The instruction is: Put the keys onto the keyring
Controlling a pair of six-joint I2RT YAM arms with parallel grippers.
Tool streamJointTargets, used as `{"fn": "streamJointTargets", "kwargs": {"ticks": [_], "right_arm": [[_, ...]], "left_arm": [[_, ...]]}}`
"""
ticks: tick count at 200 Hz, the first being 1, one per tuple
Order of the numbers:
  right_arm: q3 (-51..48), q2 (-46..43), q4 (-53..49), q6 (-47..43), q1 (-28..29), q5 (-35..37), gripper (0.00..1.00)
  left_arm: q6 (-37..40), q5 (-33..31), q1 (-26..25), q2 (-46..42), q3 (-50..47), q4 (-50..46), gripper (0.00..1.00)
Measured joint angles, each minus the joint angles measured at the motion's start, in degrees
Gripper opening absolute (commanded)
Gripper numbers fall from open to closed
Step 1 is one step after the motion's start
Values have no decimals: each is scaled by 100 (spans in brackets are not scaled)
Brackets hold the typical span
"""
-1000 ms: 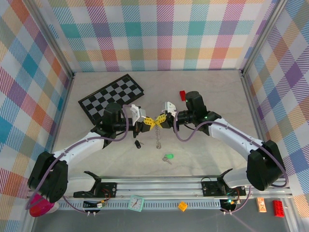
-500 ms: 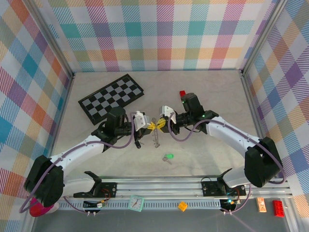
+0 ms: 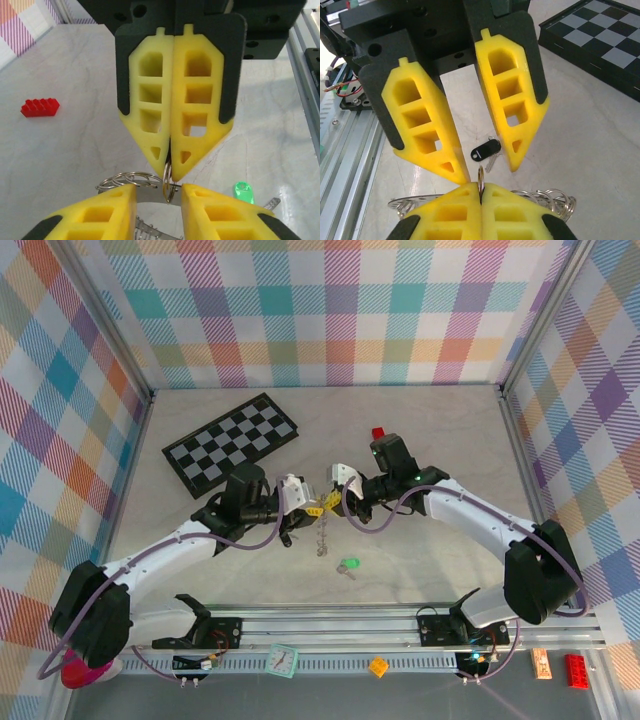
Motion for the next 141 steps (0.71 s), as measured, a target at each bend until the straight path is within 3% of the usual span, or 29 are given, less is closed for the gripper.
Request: {"fn": "streamJointTargets", "kwargs": {"ticks": [36,64,141], "right_arm": [[-155,-103,243,66,0,-149,0],[-273,-205,535,225,-2,-361,0],[-678,-393,1648,892,0,-855,0]], "left_arm": [[-640,4,13,-562,-872,953,37],[-1311,9,55,-857,-1497,1836,31],[-2426,308,87,-448,-1832,3825,28]]}}
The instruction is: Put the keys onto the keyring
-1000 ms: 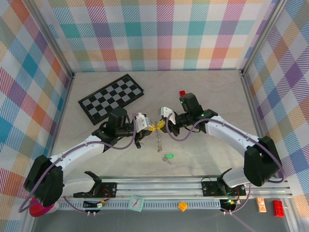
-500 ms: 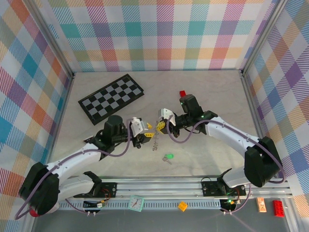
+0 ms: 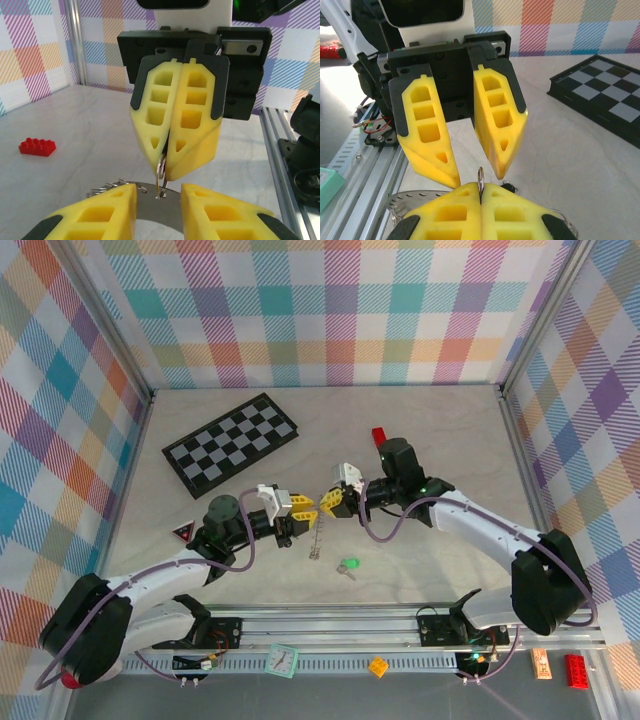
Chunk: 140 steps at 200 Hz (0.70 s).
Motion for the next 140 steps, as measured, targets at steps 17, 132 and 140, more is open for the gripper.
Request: {"fn": "streamJointTargets", "kwargs": {"ticks": [17,132,140], "right_arm": [[-31,-48,96,72,-2,-44,0],[-33,-79,354,354,11,-348,0],[-33,-79,354,354,15,-345,0]], "left_arm": [[-101,98,0,90,0,157,25],[-177,365,0,393,22,426,15],[-184,363,0,404,22,450,18]]}}
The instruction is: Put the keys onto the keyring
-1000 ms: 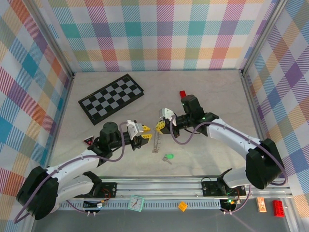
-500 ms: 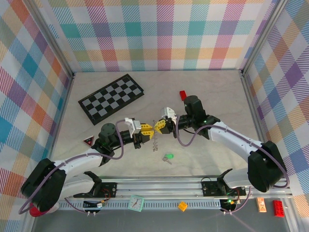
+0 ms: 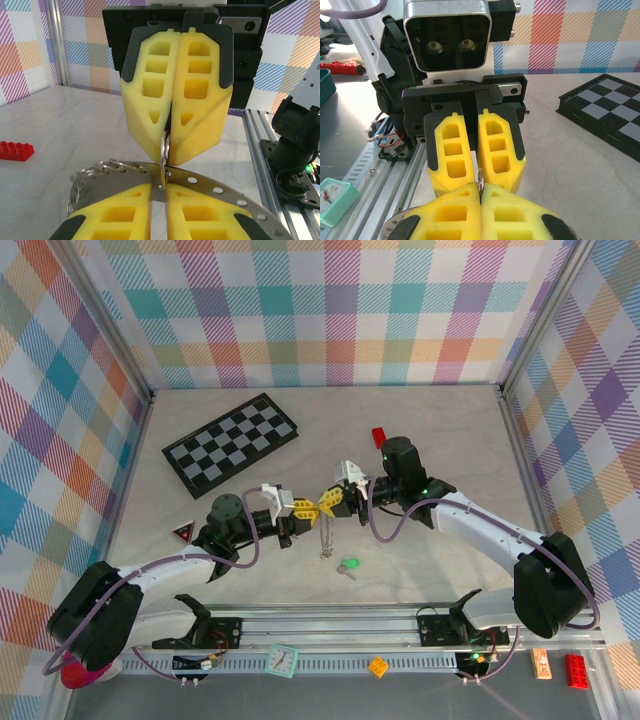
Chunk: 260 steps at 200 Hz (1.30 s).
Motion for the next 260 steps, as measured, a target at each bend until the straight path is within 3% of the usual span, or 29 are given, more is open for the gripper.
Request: {"fn": "streamJointTargets", "kwargs": {"ticks": [83,125,153,170,212,260], "right_arm": [[0,0,-90,-114,26,166,0],[0,0,-219,-175,33,177,0],[0,0,-249,-177,42,177,0],[0,0,-293,-214,39,179,0],[7,-13,-667,-472,87,520,33],[142,-151,-1657,-962,208,1458,36]], "left_arm": [[-55,2,0,9,0,87,19],[-70,26,4,9,0,87,13],[-94,109,4,9,0,83,0],[-74,131,4,9,0,70,0],[195,13,4,-149,66,-503,0],[1069,-190,4,-531,697,-2175,0]]}}
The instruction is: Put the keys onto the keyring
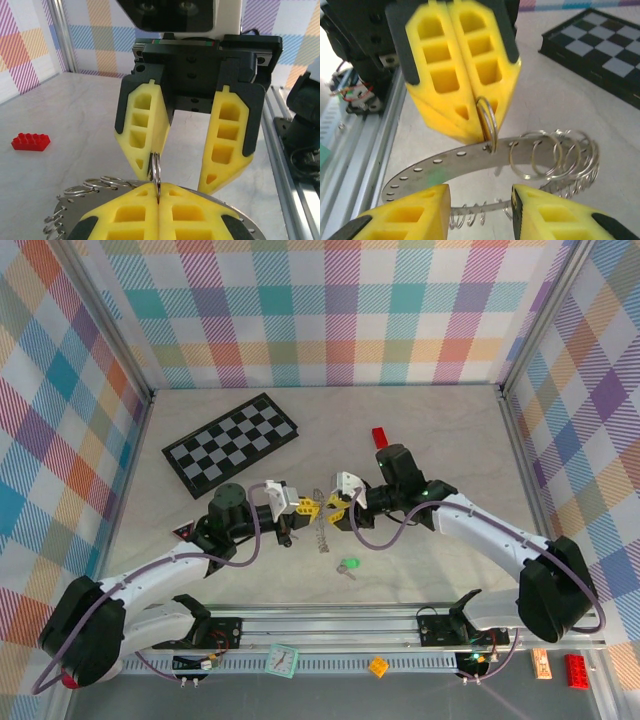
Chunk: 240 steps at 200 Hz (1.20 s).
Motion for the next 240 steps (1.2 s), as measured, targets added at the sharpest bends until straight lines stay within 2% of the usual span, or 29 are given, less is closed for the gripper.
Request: {"fn": "streamJointTargets", "kwargs": {"ticks": [45,121,202,233,240], "right_arm": [[284,0,-356,-251,243,407,32],[284,0,-546,-396,420,922,32],[284,50,-308,-282,452,643,16],[284,129,-280,-267,452,518,15],[284,144,-278,-267,452,494,10]], "left_arm": [[632,-48,-46,-2,393,-1241,0],[1244,-177,-168,4,815,-2415,0],[1637,-284,-275,101,1080,-3088,0],[1714,-289,-280,101,1165,-3235,0],[1718,-289,-280,101,1178,-3281,0]]}}
